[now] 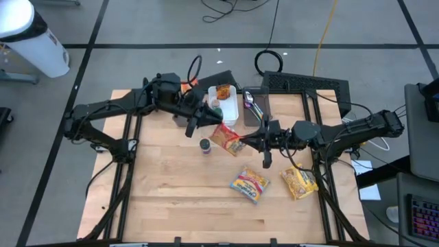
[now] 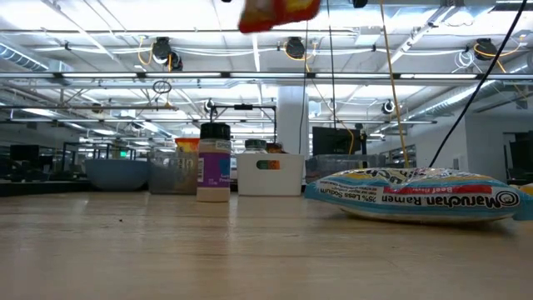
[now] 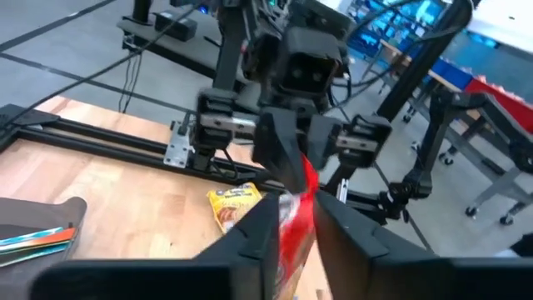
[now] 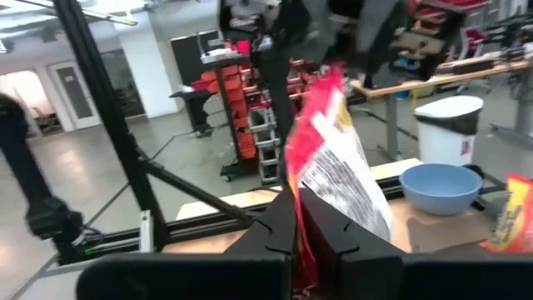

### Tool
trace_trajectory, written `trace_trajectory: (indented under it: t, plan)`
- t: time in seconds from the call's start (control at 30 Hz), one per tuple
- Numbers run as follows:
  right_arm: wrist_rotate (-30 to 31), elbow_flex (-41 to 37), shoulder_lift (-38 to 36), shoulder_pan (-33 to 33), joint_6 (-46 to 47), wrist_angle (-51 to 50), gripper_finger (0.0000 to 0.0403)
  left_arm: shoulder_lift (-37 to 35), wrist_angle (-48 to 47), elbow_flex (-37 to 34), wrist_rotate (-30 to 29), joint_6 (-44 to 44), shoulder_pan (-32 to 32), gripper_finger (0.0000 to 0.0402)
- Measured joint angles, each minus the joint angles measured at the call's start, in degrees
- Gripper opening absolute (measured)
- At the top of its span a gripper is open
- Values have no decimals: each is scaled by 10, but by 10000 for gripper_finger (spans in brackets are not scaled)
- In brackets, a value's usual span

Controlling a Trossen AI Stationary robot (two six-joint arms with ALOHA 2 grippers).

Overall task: Pick & Place Food Item
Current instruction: Put the red noodle pack into the left black bin

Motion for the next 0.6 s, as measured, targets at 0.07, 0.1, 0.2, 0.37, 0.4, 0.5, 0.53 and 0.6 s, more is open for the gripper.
trace_trajectory:
  t: [0.07,0.1,0.2,0.37,0.4,0.5,0.53,0.6]
  plan:
    - [-3,0,0,0,5,-1,0,0,3,0,0,-8,4,110]
    - [-6,0,0,0,7,-1,0,0,3,0,0,-15,6,123]
    - [-31,0,-4,-7,27,-9,0,0,8,0,20,-35,10,165]
    - [-118,0,-9,-37,86,-23,0,2,20,16,52,-54,6,212]
    - [-138,0,-9,-43,95,-26,0,4,6,26,46,-48,3,216]
    - [-202,3,-9,-62,117,-48,0,21,-66,73,18,-17,-5,219]
    - [-225,6,-8,-68,123,-57,0,30,-94,94,11,-6,-7,217]
    - [-267,15,-8,-81,131,-79,0,53,-146,140,-3,13,-13,212]
